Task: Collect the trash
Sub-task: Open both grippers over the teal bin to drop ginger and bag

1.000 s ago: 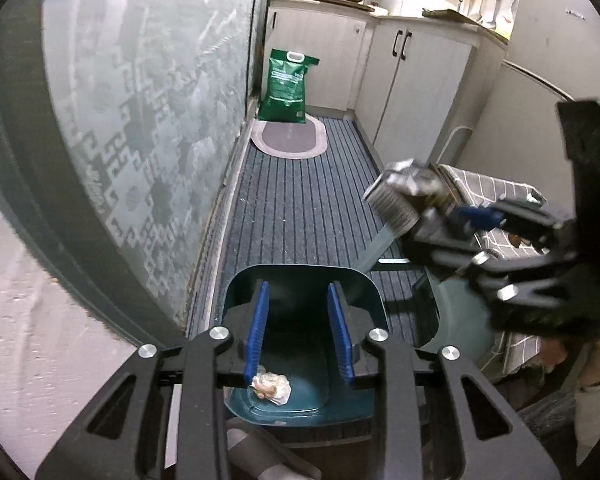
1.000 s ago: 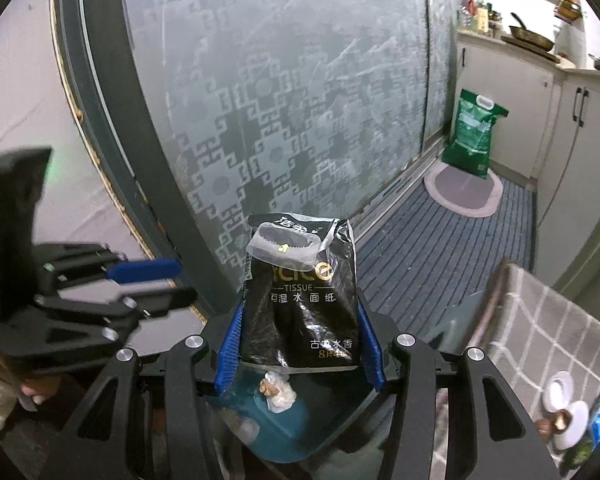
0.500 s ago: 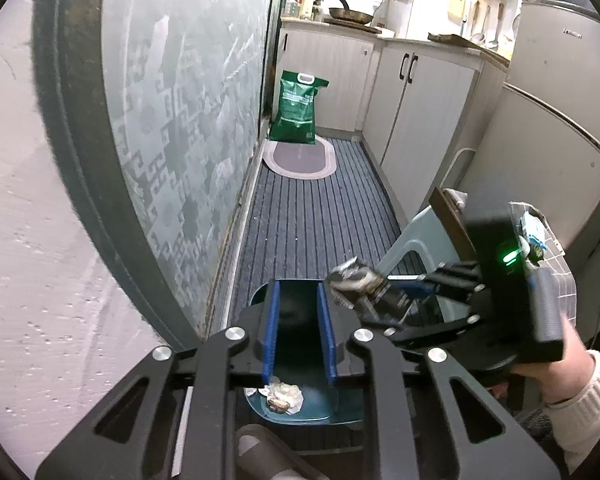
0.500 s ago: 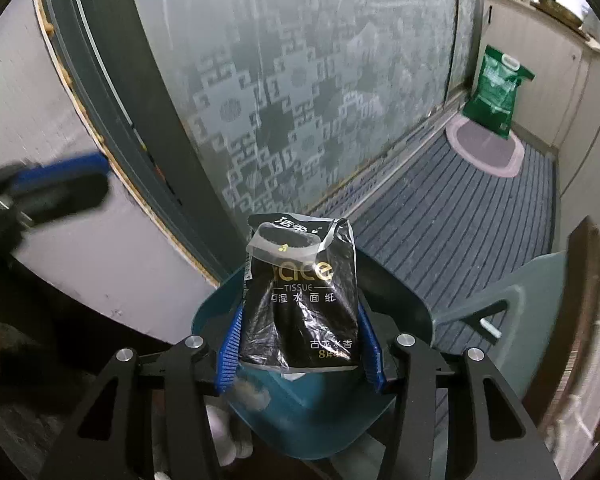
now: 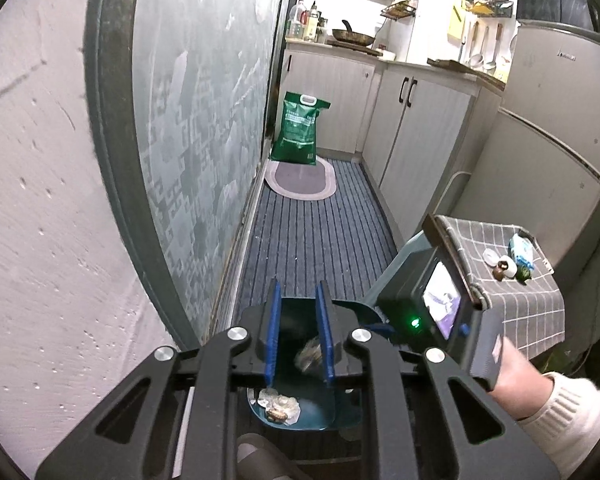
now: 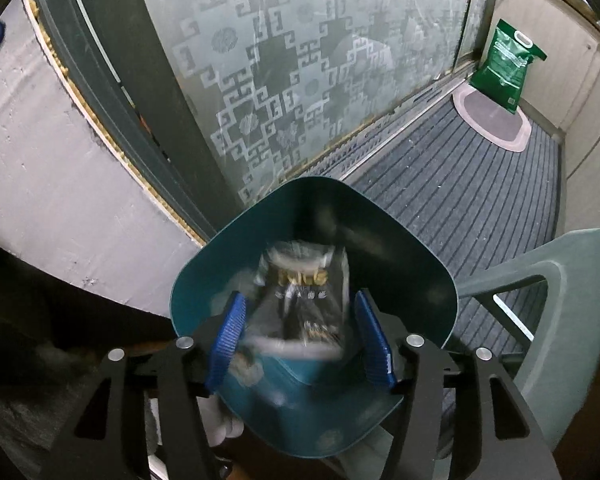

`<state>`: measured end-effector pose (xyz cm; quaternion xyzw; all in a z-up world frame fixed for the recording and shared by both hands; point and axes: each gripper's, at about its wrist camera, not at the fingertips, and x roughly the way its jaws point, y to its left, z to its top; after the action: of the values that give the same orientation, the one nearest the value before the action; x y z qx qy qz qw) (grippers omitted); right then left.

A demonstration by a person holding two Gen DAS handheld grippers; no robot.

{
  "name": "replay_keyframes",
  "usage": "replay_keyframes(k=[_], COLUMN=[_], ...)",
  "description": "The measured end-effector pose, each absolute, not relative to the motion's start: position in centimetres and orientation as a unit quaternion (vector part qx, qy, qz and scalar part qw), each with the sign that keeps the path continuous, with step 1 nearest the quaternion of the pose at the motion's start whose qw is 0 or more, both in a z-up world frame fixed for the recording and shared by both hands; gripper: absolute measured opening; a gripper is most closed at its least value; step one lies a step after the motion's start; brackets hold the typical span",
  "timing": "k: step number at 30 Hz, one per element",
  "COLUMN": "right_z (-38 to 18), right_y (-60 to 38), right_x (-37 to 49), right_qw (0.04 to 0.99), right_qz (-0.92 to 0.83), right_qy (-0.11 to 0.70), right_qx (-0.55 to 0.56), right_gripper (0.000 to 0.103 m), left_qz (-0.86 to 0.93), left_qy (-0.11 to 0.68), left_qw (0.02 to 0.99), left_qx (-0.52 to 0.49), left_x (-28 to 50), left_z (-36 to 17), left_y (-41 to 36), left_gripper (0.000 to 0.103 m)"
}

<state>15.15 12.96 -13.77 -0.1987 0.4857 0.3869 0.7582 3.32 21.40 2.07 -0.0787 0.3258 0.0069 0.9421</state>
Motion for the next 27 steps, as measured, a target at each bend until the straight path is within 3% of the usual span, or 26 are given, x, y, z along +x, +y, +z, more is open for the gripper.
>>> replay_keyframes(k=[5, 9, 18, 27], right_z=[-13.1, -11.5, -5.6, -1.7], right_y=[12.7, 12.2, 8.8, 2.7], right_x=[15.0, 15.0, 14.0, 14.4], right_qw=[0.757, 0.76, 0.797, 0.832], right_qz=[0.398, 0.42, 0.439, 0.415], right_qy=[0.483, 0.47, 0.398, 0.356], right_qx=[-0.186, -0.157, -0.116, -0.097], right_gripper=[0.059, 0.048, 0.04, 0.039], left_qz=[0.007, -0.002, -0.015, -0.042], left_qy=[0.312, 0.299, 0.274, 0.269], left_qw=[0.946, 0.951, 0.958, 0.959], left_qx=[-0.082, -0.085, -0.087, -0.073], left_x=[3.2, 3.2, 3.8, 5.5], left_z=[2.8, 3.6, 5.4, 6.0], left_y=[21.2, 20.7, 18.4, 14.5], left_gripper=[0.019, 0.019, 0.03, 0.032])
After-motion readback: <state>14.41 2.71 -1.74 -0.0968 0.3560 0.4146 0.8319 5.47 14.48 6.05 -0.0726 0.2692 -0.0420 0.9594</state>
